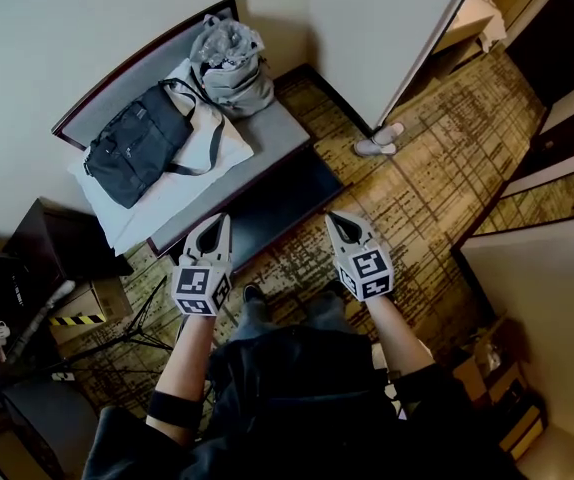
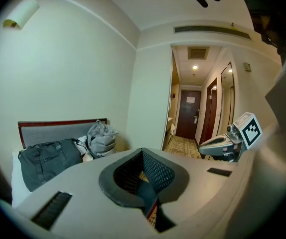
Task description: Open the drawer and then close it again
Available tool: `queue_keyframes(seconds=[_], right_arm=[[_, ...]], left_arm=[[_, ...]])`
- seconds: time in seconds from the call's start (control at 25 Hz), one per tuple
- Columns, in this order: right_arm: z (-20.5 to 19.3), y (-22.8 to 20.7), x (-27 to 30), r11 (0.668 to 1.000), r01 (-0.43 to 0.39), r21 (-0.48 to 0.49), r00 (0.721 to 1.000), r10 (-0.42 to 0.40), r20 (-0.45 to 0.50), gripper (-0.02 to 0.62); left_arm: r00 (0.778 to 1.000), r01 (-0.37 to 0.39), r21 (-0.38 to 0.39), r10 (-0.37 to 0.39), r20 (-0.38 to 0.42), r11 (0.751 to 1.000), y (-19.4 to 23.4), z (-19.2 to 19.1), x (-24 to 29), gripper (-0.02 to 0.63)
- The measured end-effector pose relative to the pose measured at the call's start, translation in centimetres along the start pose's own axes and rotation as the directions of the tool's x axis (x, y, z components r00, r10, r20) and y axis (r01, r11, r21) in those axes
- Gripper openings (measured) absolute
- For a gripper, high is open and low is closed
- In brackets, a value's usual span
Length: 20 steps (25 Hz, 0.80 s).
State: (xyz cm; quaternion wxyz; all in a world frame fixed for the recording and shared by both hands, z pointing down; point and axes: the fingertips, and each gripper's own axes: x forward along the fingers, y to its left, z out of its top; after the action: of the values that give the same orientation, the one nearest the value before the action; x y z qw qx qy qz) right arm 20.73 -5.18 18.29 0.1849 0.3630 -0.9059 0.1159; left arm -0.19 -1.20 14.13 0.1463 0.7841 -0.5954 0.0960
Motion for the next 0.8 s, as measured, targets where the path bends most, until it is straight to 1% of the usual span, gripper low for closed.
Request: queue_keyframes(seconds=[0.28,0.44,0.6,0.72,0.8], right_arm=[[-1.1,-0.7,1.0,1.000,0.007,0.015,1.000,-0.006,-0.023,0.002],[-3.0,-1.1,1.7,1.000,0.012,0.021,0.998,-0.011,-0.065,0.002],[-6.0,-1.5,2.5,0.999,0.022,0.032,0.992,-0.018,-0.126,0.002],[-9.4,-1.5,3.5,0.999,0.030,0.045,0.982,-0.021,-0.185,0.002],[-12.0,-1.2,4.4,0.998,0.034,0.059,0.974,-0.020,-0.226,0.002]], left_arm=[[1.000,0.017,0.016,-0.017,-0.021,1.000,0.0,-0.6,1.1,0.003],[0.999,0.025,0.036,-0.024,-0.043,0.999,0.0,-1.2,2.1,0.003],[0.996,0.073,0.061,-0.069,-0.060,0.995,-0.6,-2.8,3.3,0.003],[0.988,0.128,0.083,-0.120,-0.095,0.988,-1.6,-3.5,4.3,0.003],[0.983,0.145,0.085,-0.134,-0.124,0.986,-2.0,-4.5,4.9,0.003]])
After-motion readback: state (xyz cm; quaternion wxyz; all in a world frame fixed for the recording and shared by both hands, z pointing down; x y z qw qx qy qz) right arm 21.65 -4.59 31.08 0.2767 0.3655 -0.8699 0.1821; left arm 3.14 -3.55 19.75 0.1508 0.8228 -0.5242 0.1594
